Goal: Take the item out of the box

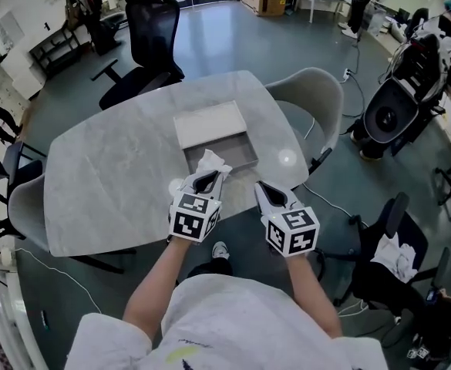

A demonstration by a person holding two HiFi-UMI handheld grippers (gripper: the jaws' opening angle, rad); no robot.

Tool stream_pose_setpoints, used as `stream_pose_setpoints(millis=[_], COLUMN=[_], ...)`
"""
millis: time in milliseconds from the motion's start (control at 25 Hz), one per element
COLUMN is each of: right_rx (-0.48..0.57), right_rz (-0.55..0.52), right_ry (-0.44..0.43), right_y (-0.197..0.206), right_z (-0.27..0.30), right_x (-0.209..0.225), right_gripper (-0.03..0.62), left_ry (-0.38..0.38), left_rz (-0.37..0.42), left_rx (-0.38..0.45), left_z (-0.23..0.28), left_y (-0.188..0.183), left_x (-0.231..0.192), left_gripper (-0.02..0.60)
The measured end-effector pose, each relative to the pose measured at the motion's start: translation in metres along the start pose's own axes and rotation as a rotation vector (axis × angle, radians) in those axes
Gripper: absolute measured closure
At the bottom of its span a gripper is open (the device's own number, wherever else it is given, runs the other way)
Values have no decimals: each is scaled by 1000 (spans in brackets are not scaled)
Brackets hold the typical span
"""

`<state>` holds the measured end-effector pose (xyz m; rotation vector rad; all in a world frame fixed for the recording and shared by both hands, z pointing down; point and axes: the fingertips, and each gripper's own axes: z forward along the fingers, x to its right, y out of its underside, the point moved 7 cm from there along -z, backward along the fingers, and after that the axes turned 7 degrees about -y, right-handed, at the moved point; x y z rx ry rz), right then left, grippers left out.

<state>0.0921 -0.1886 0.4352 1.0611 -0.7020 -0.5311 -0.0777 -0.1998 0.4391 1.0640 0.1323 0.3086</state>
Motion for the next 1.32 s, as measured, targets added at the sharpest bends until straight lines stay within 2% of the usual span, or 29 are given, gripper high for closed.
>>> stream_pose_setpoints(millis=[200,480,1320], right_rx=[14,15,16], right_rz=[3,-21,-17], right_ry=[-9,-23,-23], right_y=[5,13,24], right_z=[-15,-32,-46], right_x=[-11,-24,-34], right_gripper=[589,589,589], left_ry=[-20,-39,-47], left_rz=[-45,-93,-109], left_rx=[45,67,64], left_z=[-24,-45,-61], left_y=[8,18,28], left_x=[14,24,32], left_gripper=[563,563,563])
